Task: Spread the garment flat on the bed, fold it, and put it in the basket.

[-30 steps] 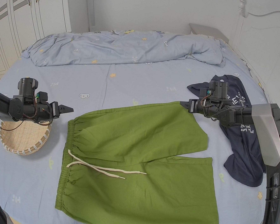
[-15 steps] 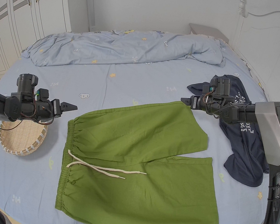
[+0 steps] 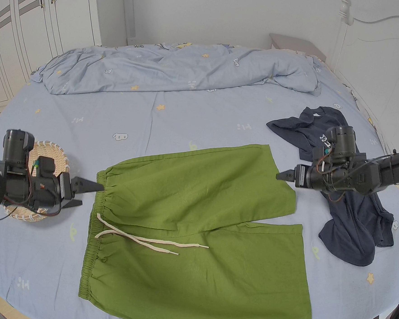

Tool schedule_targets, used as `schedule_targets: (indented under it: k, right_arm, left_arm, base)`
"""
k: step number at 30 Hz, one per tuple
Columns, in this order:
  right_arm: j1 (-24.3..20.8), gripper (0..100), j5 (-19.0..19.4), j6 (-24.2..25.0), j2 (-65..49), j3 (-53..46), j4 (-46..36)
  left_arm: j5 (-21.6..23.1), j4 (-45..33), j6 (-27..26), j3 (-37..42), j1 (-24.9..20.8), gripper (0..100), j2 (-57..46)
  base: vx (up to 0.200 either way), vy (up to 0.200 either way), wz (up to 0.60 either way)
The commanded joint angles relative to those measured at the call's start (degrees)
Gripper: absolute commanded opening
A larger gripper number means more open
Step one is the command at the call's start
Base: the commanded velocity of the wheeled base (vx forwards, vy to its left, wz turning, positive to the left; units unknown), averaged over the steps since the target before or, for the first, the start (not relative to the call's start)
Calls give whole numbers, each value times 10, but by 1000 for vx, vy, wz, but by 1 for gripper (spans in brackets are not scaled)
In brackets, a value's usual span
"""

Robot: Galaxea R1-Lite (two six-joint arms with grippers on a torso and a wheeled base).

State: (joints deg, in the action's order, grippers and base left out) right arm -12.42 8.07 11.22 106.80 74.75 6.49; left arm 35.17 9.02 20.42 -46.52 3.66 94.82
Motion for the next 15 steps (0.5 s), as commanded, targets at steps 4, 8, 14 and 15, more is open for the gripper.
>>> schedule_targets:
  k: [4,8,14,15]
  right_arm:
    - [-11,100,60,65,-182,-297,33]
    - [-25,100,59,79,-182,-326,68]
    - [-37,100,60,81,-182,-362,81]
    - [-37,100,59,81,-182,-363,81]
  left_arm:
    - [66,0,1,282,5,100,-152]
    - [98,1,-17,321,24,100,-152]
    - [123,1,-42,349,54,100,-127]
    - [123,0,-56,349,56,100,-119]
  base:
    - [0,0,0]
    - [0,0,0]
    - [0,0,0]
    - [0,0,0]
